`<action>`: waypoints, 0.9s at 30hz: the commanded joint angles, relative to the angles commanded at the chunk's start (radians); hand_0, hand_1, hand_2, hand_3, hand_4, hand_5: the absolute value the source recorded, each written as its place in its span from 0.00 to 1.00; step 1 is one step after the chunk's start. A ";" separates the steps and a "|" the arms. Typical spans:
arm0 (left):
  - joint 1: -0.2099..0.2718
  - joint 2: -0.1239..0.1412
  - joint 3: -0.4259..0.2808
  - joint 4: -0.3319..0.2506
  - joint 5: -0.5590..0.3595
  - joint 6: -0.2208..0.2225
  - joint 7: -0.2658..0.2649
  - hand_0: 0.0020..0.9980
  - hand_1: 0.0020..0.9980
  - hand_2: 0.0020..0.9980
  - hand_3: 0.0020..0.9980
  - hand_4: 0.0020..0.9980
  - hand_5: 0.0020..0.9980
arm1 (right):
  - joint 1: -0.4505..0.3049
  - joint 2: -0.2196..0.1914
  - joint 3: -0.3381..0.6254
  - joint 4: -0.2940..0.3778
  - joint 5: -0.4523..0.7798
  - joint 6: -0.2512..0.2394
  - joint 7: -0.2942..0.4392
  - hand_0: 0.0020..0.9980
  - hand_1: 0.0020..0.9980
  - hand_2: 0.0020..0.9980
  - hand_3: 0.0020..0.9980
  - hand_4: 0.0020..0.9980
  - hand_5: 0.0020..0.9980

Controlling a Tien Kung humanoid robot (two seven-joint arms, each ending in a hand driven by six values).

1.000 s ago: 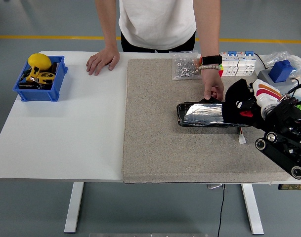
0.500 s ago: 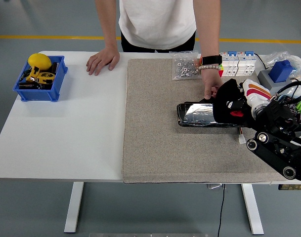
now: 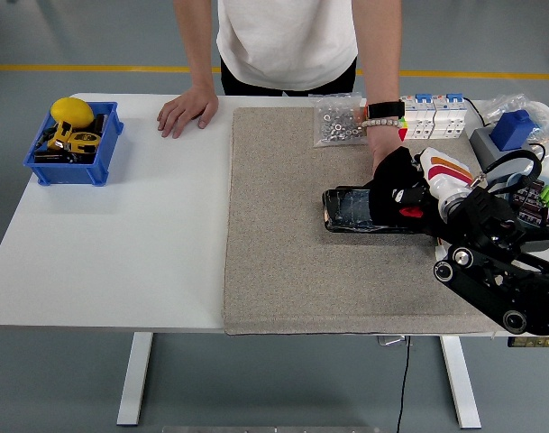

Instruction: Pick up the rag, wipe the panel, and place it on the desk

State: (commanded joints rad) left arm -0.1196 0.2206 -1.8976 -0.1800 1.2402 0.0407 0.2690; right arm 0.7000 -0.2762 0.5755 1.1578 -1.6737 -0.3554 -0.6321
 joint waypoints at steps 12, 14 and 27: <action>0.004 0.003 0.007 0.000 -0.004 0.001 0.001 0.69 0.73 0.73 0.61 0.67 0.63 | 0.017 0.027 -0.038 0.018 0.002 0.003 -0.004 0.25 0.29 0.34 0.36 0.73 0.00; 0.004 0.004 0.009 0.000 -0.005 0.001 0.001 0.69 0.73 0.73 0.61 0.67 0.63 | 0.020 0.032 -0.045 0.021 0.004 0.004 -0.005 0.25 0.29 0.34 0.36 0.73 0.00; 0.005 0.006 0.013 0.000 -0.006 0.001 0.002 0.69 0.73 0.73 0.61 0.67 0.63 | 0.041 0.061 -0.075 0.033 0.008 0.008 -0.006 0.25 0.29 0.34 0.36 0.73 0.00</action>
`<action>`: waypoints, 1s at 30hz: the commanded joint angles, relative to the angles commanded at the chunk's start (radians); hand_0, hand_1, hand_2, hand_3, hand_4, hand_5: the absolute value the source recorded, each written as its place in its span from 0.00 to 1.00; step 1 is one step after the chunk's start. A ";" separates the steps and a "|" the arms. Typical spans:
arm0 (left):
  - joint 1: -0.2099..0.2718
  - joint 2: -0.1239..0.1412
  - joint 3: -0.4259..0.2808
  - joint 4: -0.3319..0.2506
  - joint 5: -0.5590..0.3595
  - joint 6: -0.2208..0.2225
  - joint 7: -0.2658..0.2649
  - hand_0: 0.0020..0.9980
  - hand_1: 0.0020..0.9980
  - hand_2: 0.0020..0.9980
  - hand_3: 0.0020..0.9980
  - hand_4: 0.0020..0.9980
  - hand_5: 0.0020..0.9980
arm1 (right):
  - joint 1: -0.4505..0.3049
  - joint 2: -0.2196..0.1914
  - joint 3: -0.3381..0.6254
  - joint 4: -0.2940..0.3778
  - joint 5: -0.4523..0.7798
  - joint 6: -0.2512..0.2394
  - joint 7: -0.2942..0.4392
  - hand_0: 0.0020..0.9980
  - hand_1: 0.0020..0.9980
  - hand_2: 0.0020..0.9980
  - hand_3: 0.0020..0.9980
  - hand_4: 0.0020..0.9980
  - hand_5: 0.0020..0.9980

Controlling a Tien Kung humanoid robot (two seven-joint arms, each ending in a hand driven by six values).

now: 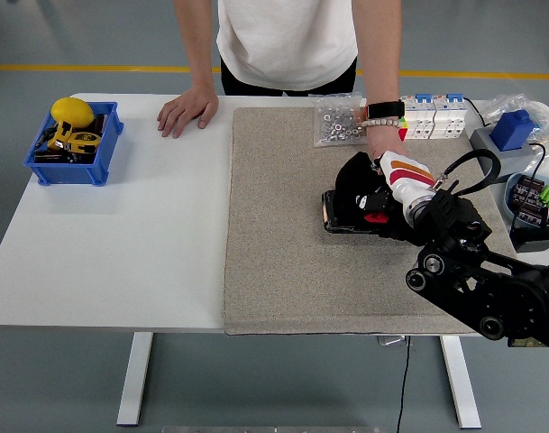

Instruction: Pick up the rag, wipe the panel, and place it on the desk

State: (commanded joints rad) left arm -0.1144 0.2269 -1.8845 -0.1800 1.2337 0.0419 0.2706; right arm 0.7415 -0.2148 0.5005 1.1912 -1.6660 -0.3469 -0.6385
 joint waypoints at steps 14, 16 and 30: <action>-0.004 0.001 -0.005 0.000 0.003 0.000 0.000 0.69 0.73 0.73 0.61 0.67 0.63 | 0.023 0.023 -0.041 0.027 0.012 -0.001 -0.003 0.25 0.29 0.34 0.36 0.73 0.00; -0.004 0.001 -0.006 0.000 0.004 0.000 0.000 0.69 0.73 0.73 0.61 0.67 0.63 | 0.026 0.028 -0.046 0.028 0.012 -0.001 -0.004 0.25 0.29 0.34 0.36 0.73 0.00; -0.005 0.001 -0.012 0.000 0.008 0.001 0.001 0.69 0.73 0.73 0.61 0.67 0.62 | 0.033 0.033 -0.057 0.019 0.012 0.001 -0.003 0.25 0.29 0.34 0.36 0.73 0.00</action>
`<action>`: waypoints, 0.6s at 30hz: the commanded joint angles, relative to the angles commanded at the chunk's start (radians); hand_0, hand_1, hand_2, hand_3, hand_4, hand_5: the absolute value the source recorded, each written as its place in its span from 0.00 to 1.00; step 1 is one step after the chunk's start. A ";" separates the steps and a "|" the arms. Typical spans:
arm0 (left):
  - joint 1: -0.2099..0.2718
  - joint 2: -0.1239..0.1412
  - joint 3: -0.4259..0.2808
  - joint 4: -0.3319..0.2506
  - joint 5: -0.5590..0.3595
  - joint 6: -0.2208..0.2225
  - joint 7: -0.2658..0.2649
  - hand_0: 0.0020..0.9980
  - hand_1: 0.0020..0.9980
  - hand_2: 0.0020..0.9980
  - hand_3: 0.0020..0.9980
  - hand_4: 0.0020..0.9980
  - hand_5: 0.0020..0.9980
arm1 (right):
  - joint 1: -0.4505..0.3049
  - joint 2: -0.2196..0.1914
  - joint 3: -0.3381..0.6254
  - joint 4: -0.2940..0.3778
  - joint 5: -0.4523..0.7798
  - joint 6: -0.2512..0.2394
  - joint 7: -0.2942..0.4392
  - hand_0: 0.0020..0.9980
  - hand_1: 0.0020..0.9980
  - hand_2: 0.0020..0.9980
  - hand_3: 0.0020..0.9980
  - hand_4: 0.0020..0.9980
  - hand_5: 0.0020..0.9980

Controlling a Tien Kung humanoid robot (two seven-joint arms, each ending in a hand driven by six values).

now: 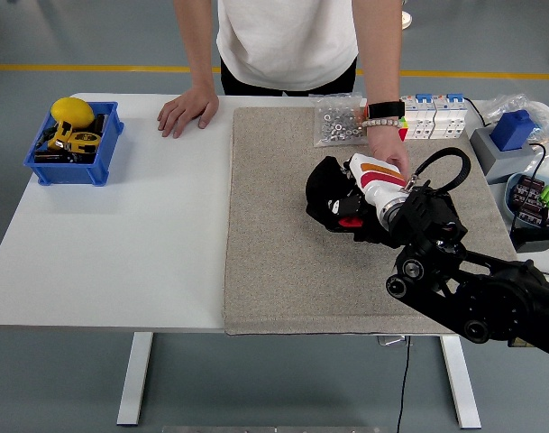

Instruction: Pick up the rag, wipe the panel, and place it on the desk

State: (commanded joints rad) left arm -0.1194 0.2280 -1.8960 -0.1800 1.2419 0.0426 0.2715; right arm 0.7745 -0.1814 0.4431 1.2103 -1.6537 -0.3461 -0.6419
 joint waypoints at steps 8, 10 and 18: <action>-0.003 -0.002 0.005 0.000 -0.005 -0.002 -0.002 0.69 0.73 0.73 0.61 0.67 0.62 | 0.001 -0.016 0.006 0.002 0.003 0.001 0.000 0.25 0.29 0.34 0.36 0.73 0.00; -0.003 -0.002 0.004 0.000 -0.005 -0.002 -0.002 0.69 0.73 0.73 0.61 0.67 0.62 | 0.001 -0.021 0.010 0.002 0.003 0.001 0.001 0.25 0.29 0.34 0.36 0.73 0.00; 0.001 -0.004 -0.007 0.000 0.004 0.000 0.000 0.69 0.73 0.73 0.61 0.67 0.62 | -0.011 -0.044 0.027 -0.002 0.003 0.002 0.001 0.25 0.29 0.34 0.36 0.73 0.00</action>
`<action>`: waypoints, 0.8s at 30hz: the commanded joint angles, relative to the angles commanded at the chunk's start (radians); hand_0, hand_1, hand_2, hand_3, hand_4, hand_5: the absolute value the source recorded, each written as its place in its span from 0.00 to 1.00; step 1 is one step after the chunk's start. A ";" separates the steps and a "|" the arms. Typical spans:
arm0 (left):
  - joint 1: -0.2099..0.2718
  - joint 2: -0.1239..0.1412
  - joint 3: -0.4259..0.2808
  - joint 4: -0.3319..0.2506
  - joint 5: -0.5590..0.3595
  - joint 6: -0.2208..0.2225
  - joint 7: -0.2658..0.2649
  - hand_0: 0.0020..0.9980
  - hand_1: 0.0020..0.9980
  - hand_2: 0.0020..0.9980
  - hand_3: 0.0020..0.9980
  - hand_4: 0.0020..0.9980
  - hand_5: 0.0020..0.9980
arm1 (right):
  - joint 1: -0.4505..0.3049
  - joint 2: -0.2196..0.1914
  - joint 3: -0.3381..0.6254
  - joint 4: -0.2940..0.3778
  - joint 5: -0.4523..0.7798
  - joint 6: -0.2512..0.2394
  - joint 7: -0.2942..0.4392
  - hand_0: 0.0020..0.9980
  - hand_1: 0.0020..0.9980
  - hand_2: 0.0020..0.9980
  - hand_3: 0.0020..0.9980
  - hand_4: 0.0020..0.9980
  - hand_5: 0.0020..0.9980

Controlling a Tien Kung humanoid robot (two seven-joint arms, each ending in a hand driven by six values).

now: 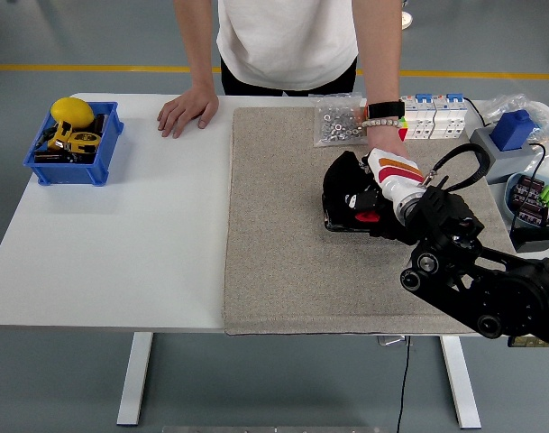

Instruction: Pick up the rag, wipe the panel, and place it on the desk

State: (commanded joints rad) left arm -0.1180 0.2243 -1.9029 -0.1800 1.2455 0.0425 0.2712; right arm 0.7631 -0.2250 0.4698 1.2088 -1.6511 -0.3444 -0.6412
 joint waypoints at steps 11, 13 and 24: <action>-0.002 -0.001 0.001 0.000 -0.001 -0.001 -0.002 0.69 0.73 0.73 0.61 0.67 0.62 | -0.020 -0.025 0.017 -0.011 -0.002 0.001 0.000 0.25 0.29 0.34 0.36 0.73 0.00; 0.000 -0.001 0.001 0.000 0.000 -0.001 -0.001 0.69 0.73 0.73 0.61 0.67 0.62 | -0.023 -0.031 0.020 -0.011 -0.003 0.001 0.000 0.25 0.29 0.34 0.36 0.73 0.00; 0.003 0.000 0.007 0.000 -0.002 -0.001 -0.002 0.69 0.73 0.73 0.61 0.67 0.62 | -0.036 -0.062 0.031 -0.022 -0.004 0.001 0.001 0.25 0.29 0.34 0.36 0.73 0.00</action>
State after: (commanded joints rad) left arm -0.1150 0.2239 -1.8958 -0.1800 1.2433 0.0414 0.2697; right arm 0.7272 -0.2868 0.5004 1.1872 -1.6552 -0.3436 -0.6404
